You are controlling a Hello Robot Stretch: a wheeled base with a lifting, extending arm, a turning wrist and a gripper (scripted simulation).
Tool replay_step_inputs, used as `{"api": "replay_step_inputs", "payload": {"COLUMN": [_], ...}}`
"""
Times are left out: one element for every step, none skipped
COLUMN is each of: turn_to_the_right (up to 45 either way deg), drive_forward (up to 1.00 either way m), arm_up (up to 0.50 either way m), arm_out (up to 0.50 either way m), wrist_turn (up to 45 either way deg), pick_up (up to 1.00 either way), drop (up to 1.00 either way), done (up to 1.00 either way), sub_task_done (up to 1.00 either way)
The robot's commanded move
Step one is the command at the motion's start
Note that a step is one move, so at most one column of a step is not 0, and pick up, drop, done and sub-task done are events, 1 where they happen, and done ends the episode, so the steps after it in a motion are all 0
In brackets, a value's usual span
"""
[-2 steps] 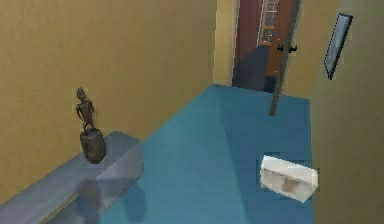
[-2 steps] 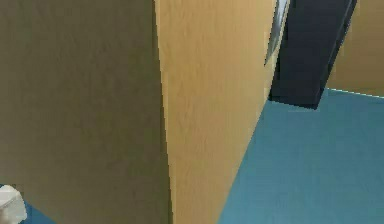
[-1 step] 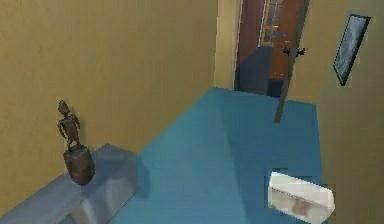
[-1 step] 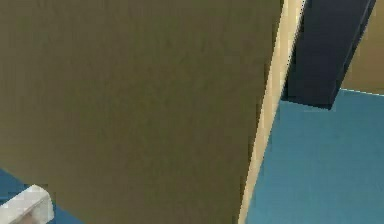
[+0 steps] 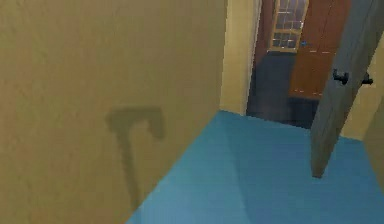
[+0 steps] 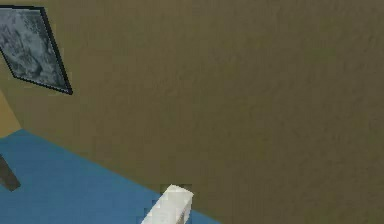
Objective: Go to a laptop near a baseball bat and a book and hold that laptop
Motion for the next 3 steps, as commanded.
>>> {"api": "replay_step_inputs", "payload": {"turn_to_the_right": [21.0, 0.0, 0.0], "drive_forward": [0.00, 1.00, 0.80], "arm_up": [0.00, 0.00, 0.00], "arm_out": [0.00, 0.00, 0.00], "wrist_turn": [0.0, 0.0, 0.0], "pick_up": [0.00, 0.00, 0.00], "drop": [0.00, 0.00, 0.00], "done": [0.00, 0.00, 0.00], "sub_task_done": [0.00, 0.00, 0.00]}}
